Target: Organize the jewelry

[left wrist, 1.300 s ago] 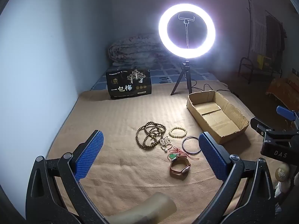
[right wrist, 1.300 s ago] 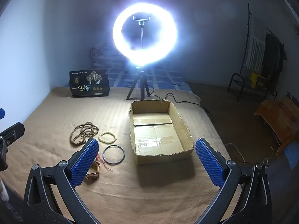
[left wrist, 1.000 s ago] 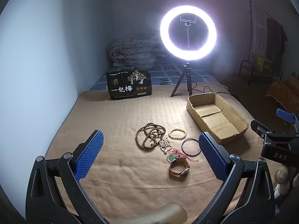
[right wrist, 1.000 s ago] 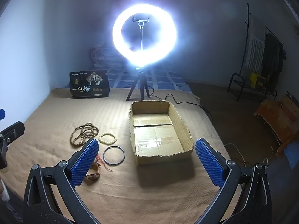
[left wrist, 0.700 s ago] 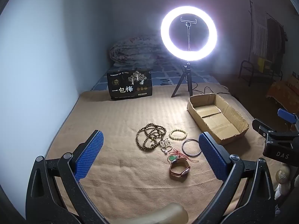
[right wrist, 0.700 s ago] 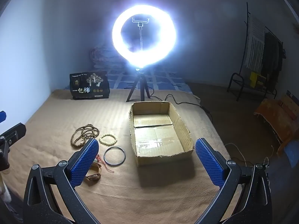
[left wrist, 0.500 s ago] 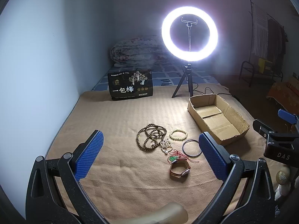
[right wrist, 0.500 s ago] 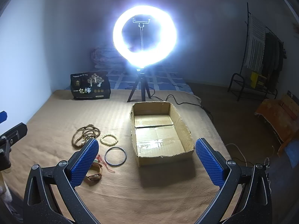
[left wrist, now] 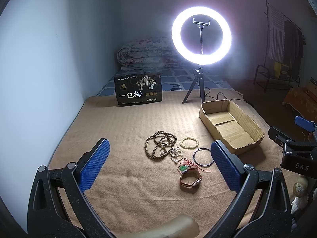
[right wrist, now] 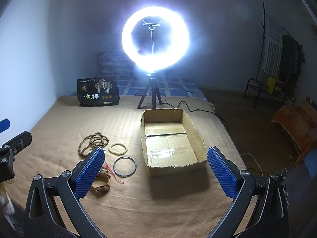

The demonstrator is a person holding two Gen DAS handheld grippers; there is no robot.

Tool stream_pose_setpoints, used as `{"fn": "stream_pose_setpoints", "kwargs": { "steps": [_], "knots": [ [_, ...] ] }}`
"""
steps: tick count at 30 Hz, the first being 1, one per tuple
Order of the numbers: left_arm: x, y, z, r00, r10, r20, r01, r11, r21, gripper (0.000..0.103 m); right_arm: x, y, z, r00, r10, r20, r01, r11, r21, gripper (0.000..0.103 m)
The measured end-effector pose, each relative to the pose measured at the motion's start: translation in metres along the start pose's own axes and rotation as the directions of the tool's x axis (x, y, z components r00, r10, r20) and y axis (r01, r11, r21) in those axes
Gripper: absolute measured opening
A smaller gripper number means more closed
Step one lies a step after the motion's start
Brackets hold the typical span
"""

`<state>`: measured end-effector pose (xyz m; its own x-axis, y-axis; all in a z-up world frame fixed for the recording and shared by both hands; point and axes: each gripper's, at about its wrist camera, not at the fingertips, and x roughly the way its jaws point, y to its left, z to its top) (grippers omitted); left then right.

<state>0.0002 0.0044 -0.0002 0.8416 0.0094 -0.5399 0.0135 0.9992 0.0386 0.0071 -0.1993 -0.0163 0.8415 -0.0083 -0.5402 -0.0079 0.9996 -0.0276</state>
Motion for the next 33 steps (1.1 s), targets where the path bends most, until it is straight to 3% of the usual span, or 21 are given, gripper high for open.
{"fn": "stream_pose_setpoints", "kwargs": {
  "steps": [33],
  "knots": [
    [0.0015,0.0009,-0.0034,1.000,0.001,-0.005,-0.001,1.000,-0.001,0.103,-0.0006,-0.0006,-0.0017,1.000,0.010,0.002,-0.010,1.000,0.003,0.103]
  ]
}}
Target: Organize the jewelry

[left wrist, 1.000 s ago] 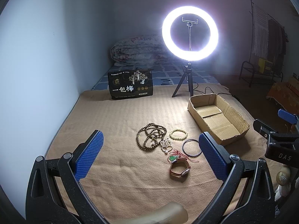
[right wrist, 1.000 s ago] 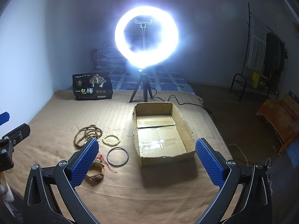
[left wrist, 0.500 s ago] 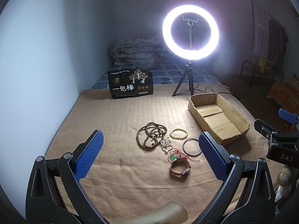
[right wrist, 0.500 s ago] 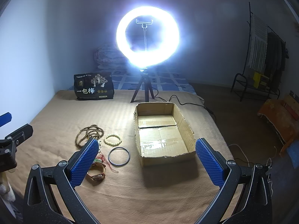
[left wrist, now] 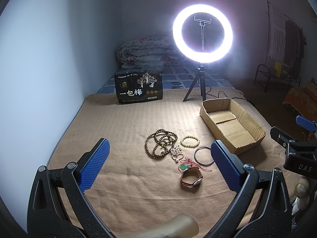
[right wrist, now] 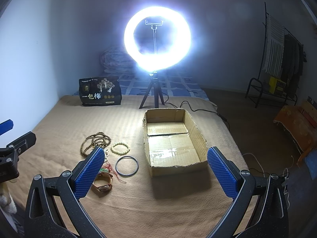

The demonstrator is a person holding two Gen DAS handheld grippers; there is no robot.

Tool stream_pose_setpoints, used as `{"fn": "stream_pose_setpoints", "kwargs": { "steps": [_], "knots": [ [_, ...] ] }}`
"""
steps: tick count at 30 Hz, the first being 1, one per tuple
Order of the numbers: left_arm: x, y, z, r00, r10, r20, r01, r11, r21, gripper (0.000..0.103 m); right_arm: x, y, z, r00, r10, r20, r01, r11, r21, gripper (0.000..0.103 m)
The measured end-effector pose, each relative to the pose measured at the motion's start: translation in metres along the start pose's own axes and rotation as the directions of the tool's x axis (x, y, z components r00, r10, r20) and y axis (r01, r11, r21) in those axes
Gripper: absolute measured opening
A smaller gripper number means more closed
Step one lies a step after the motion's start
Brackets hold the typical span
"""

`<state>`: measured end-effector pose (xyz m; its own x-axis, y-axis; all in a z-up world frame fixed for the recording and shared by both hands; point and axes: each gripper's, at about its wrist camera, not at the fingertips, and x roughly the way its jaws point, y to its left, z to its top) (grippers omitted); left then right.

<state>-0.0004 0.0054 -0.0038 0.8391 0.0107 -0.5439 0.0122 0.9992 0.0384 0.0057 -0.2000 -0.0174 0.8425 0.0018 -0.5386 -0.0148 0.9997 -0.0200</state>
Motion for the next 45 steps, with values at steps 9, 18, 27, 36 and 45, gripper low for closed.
{"fn": "stream_pose_setpoints", "kwargs": {
  "steps": [9,18,27,36,45],
  "knots": [
    [0.008,0.002,-0.008,1.000,0.002,-0.019,-0.002,1.000,-0.007,0.103,0.001,0.004,-0.001,1.000,0.006,-0.010,-0.006,1.000,-0.005,0.103],
    [0.014,0.006,-0.004,0.999,0.000,-0.040,0.000,1.000,-0.015,0.103,0.006,0.005,-0.001,1.000,0.009,-0.023,-0.009,1.000,-0.010,0.103],
    [0.030,0.017,-0.007,0.997,0.025,-0.071,-0.026,1.000,-0.016,0.103,0.017,0.007,-0.005,0.999,0.013,-0.031,-0.014,1.000,-0.026,0.103],
    [0.071,0.038,-0.014,0.988,0.038,-0.148,-0.042,0.999,-0.023,0.103,0.051,0.012,-0.018,0.993,0.088,-0.082,-0.091,0.995,-0.039,0.103],
    [0.109,0.066,-0.015,0.989,-0.022,-0.149,0.009,0.996,-0.088,0.103,0.085,0.028,-0.030,0.956,0.206,-0.209,-0.219,0.975,-0.042,0.103]
  ]
}}
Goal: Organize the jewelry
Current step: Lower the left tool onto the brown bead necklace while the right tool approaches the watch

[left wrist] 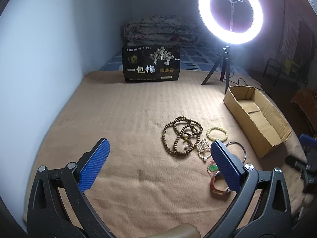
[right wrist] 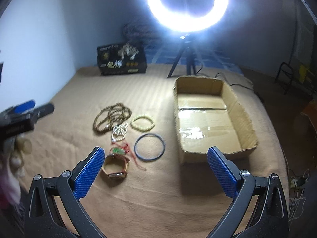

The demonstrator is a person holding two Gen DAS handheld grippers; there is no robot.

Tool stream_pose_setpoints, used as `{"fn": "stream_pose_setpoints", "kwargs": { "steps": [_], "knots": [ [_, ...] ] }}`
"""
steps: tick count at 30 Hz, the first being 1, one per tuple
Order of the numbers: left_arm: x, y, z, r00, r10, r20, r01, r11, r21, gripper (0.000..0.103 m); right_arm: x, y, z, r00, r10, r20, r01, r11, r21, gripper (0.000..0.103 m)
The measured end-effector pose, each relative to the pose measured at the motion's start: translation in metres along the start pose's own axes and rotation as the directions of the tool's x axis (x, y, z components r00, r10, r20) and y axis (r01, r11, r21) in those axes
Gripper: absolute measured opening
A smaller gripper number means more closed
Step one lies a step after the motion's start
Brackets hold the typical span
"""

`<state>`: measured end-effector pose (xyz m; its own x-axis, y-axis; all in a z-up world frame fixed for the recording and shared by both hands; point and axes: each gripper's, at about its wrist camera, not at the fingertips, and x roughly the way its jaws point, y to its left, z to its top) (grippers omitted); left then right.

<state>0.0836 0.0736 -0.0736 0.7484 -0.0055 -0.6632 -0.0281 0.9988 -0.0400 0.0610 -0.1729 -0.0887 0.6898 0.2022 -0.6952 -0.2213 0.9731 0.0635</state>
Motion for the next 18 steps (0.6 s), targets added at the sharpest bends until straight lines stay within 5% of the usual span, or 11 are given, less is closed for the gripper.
{"fn": "stream_pose_setpoints", "kwargs": {
  "steps": [5,13,18],
  "knots": [
    [0.029,0.005,0.007,0.998,-0.039,-0.044,0.038,0.999,-0.008,0.097,0.024,0.012,-0.004,0.994,0.069,-0.086,-0.070,0.997,-0.011,0.102],
    [0.090,0.007,0.010,0.976,-0.117,-0.186,0.105,0.992,-0.071,0.071,0.060,0.030,-0.010,0.967,0.149,-0.205,-0.151,0.989,0.009,0.076],
    [0.117,0.007,0.013,0.949,-0.195,-0.248,0.165,0.977,-0.137,0.067,0.073,0.040,-0.012,0.948,0.194,-0.251,-0.193,0.981,0.029,0.061]
  ]
}}
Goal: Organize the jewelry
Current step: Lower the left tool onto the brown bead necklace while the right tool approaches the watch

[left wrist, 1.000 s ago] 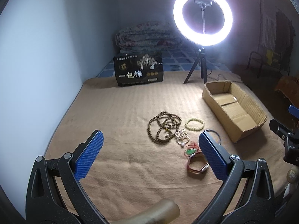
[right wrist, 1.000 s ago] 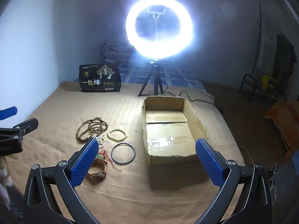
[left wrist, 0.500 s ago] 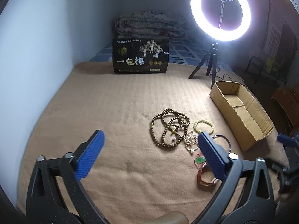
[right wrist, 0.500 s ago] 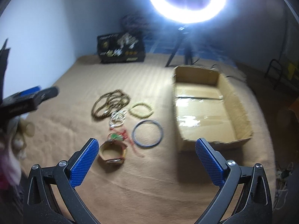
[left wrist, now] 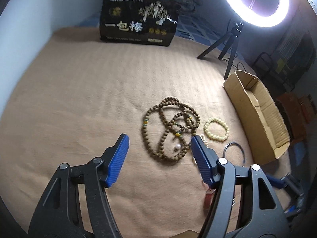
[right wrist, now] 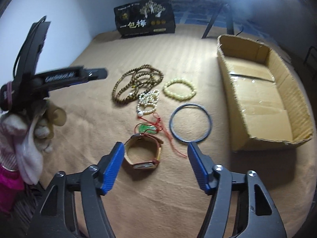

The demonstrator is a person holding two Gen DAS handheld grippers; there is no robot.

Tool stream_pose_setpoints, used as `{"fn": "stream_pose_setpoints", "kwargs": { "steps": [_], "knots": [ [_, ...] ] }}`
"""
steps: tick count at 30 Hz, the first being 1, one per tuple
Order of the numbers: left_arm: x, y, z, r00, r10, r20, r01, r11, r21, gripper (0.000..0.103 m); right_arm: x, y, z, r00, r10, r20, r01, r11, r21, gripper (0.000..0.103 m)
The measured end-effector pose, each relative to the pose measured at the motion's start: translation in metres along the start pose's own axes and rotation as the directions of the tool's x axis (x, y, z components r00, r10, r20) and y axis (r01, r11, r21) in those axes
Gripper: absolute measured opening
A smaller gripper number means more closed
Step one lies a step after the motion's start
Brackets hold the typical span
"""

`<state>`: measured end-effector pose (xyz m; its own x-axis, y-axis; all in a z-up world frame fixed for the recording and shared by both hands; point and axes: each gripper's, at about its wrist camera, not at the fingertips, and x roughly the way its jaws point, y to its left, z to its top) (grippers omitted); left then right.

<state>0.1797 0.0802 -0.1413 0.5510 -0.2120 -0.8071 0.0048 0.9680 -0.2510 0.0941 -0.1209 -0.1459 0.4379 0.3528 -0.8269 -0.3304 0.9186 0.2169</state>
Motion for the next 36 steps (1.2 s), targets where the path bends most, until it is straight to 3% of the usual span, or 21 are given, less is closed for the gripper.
{"fn": "stream_pose_setpoints", "kwargs": {
  "steps": [4,20,24,32,36],
  "knots": [
    [0.016,-0.004,0.011,0.999,-0.003,-0.033,0.003,1.000,0.003,0.068,0.010,0.005,0.002,0.999,0.020,-0.027,-0.020,1.000,0.005,0.055],
    [0.087,0.008,0.033,0.982,-0.026,-0.188,0.006,0.994,-0.105,0.075,0.030,0.004,0.003,0.996,0.054,-0.078,-0.051,0.998,0.035,0.055],
    [0.093,0.000,0.033,0.981,0.007,-0.192,-0.020,0.998,-0.066,0.075,0.033,0.005,0.004,0.995,0.043,-0.084,-0.041,0.999,0.025,0.055],
    [0.096,-0.018,0.034,0.977,-0.034,-0.209,0.025,0.999,-0.046,0.075,0.040,0.007,0.005,0.994,0.035,-0.101,-0.033,0.999,0.018,0.055],
    [0.102,-0.023,0.031,0.978,0.017,-0.208,-0.018,1.000,-0.004,0.075,0.044,0.007,0.005,0.993,0.026,-0.117,-0.025,1.000,0.012,0.045]
  ]
}}
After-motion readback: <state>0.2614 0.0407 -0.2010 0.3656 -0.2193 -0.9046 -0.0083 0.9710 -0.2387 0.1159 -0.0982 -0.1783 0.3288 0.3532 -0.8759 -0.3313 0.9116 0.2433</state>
